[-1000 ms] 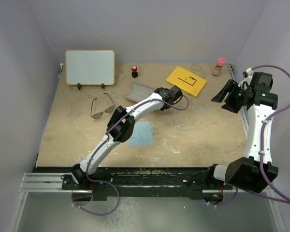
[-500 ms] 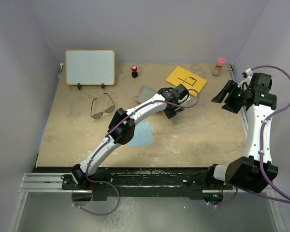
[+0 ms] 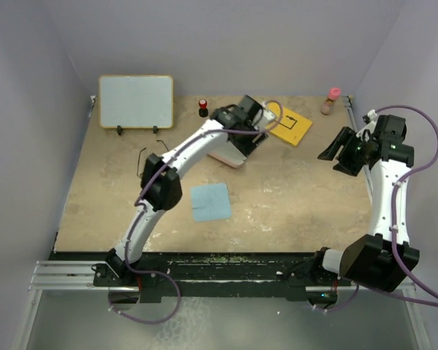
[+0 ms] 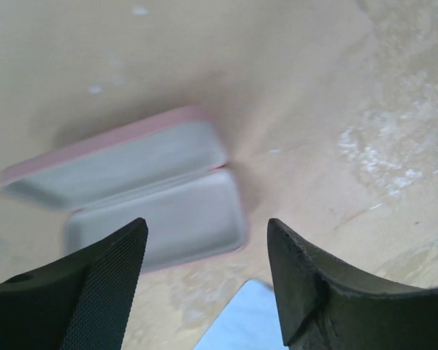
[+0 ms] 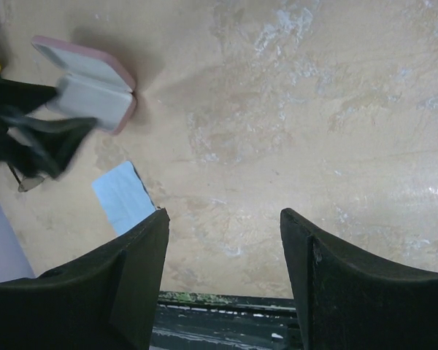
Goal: Organize the sunglasses
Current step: Place the sunglasses case at the center of the board.
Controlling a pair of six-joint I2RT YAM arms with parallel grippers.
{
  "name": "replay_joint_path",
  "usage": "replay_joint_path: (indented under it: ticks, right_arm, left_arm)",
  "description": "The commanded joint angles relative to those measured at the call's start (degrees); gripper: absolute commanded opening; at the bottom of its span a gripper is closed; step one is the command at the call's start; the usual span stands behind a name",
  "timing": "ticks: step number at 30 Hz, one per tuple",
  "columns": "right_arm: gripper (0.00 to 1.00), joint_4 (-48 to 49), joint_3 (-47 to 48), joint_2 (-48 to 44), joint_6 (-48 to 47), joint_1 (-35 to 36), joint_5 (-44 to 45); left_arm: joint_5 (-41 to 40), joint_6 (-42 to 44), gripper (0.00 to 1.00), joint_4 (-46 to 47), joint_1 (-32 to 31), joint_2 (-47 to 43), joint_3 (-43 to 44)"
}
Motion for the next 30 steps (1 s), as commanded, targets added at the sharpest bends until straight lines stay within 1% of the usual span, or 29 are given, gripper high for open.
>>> replay_joint_path:
  ticks: [1, 5, 8, 12, 20, 23, 24, 26, 27, 30]
  right_arm:
    - [0.67, 1.31, -2.60, -2.46, -0.43, -0.18, -1.94]
    - [0.67, 2.07, -3.37, -2.38, 0.13, -0.18, -3.62]
    - [0.67, 1.71, -2.45, -2.18, 0.01, -0.18, -3.69]
    - [0.67, -0.06, -1.18, -2.41, -1.11, -0.18, -1.46]
    - [0.67, -0.02, -3.16, -3.67, -0.99, -0.19, -1.06]
    - [0.67, -0.09, -3.15, -3.48, -1.05, -0.20, -1.02]
    - [0.67, -0.19, -3.03, -3.35, -1.18, -0.18, -0.99]
    - [0.67, -0.36, -2.85, -3.10, -1.41, -0.19, -1.01]
    - [0.67, -0.38, -2.82, -2.94, -1.47, -0.18, -1.16]
    - [0.67, -1.44, -1.86, -2.10, -1.89, -0.18, -2.81]
  left_arm:
    - [6.74, -0.49, 0.68, 1.72, 9.03, -10.28, -3.60]
    - [9.63, -0.02, 0.62, 4.31, 11.52, -10.74, -6.81]
    - [12.15, -0.42, 0.62, 4.80, 12.02, -8.57, -7.41]
    - [16.01, -0.88, 0.63, 5.20, 12.27, -6.67, -8.05]
    - [15.41, 0.32, 0.64, 5.87, 12.34, -4.80, -11.48]
    - [14.96, 0.93, 0.55, 3.69, 12.34, -3.99, -13.05]
    - [15.41, 1.40, 0.50, 2.59, 12.34, -3.51, -13.11]
    - [16.20, 1.44, 0.44, 0.89, 12.37, -2.61, -13.42]
    - [16.65, 1.47, 0.43, 0.57, 12.35, -2.28, -13.77]
    - [16.68, 1.57, 0.42, 0.91, 12.34, -1.05, -15.19]
